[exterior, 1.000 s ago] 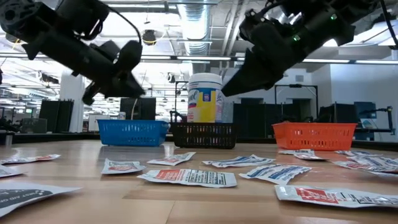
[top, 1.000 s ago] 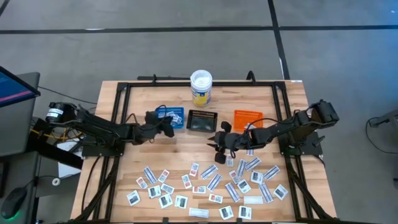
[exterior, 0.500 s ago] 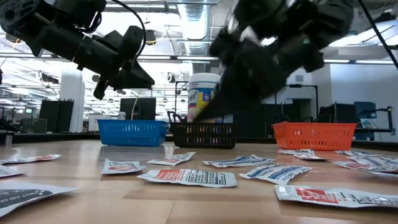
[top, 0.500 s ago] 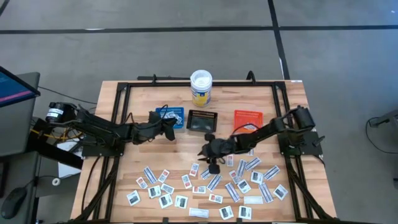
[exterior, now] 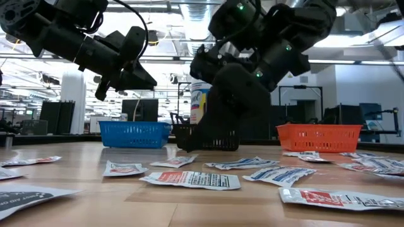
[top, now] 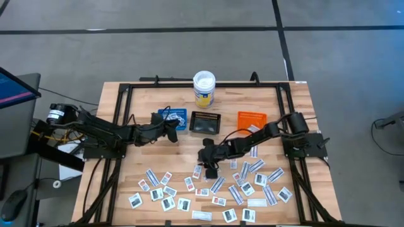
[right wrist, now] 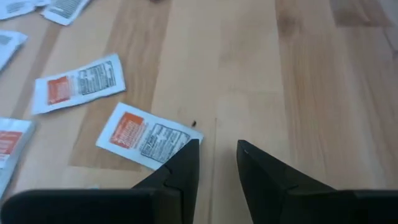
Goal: Pick & Place First Aid Supplies
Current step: Put the orange ointment pack into the orange bin
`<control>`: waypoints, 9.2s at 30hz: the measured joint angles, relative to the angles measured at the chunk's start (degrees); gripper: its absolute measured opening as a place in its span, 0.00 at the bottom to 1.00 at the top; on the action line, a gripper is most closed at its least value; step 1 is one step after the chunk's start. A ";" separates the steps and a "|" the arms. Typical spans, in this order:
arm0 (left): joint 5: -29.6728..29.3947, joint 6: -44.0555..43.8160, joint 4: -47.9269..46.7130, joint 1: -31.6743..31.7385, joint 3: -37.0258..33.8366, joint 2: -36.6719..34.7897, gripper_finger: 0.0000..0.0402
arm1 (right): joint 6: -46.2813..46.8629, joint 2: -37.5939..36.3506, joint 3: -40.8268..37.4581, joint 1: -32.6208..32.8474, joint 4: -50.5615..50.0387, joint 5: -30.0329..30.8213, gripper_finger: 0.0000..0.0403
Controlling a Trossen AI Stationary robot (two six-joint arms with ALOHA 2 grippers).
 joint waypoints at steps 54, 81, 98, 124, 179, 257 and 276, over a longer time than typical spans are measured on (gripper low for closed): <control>0.02 0.37 -0.33 0.00 -0.02 0.00 0.14 | -2.28 -11.40 0.00 -2.84 -17.72 1.49 0.04; 0.24 1.32 -1.60 0.00 -0.07 0.00 0.14 | -8.42 1.94 0.64 0.60 -0.32 2.76 0.45; 0.26 1.44 -1.60 0.00 -0.07 0.00 0.14 | -6.07 0.79 0.63 -2.14 -5.14 2.77 0.02; 4.02 1.25 -1.36 0.02 -0.04 0.00 0.14 | 26.82 -35.72 -16.57 -16.45 -44.36 33.34 0.00; 4.07 1.28 -1.02 0.02 -0.02 0.00 0.14 | 0.69 -30.65 -12.17 2.20 -39.05 4.36 0.20; 6.60 1.40 -0.31 0.02 -0.02 -0.02 0.14 | 5.97 -39.28 -25.46 1.84 -35.38 8.74 0.00; 6.60 1.40 -0.31 0.02 -0.04 -0.02 0.14 | 18.00 -57.89 -23.56 -11.43 -58.71 37.54 0.02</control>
